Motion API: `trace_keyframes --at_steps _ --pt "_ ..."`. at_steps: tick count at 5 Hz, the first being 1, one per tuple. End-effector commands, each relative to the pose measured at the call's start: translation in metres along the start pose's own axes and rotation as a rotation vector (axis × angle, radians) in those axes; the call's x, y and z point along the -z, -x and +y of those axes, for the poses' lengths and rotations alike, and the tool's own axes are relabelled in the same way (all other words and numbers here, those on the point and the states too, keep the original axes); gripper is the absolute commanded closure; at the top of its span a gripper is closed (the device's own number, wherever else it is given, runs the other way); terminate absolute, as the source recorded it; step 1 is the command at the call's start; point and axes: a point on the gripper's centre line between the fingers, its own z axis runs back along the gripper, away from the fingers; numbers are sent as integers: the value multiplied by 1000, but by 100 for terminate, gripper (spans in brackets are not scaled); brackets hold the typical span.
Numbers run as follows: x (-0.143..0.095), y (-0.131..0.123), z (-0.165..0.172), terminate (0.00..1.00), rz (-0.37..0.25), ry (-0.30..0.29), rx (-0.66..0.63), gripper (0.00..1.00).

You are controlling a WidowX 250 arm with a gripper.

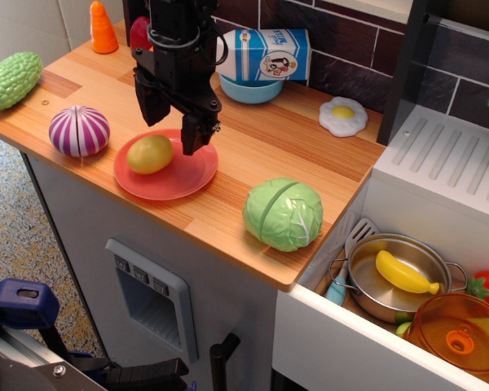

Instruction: Put potato on plate

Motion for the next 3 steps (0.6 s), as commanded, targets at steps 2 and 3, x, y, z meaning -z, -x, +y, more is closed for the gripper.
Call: trace_keyframes --at_steps 2,3 --pt "-21 -10 8 0 -71 -29 2 0" --pt "-21 -10 8 100 -71 -29 2 0"
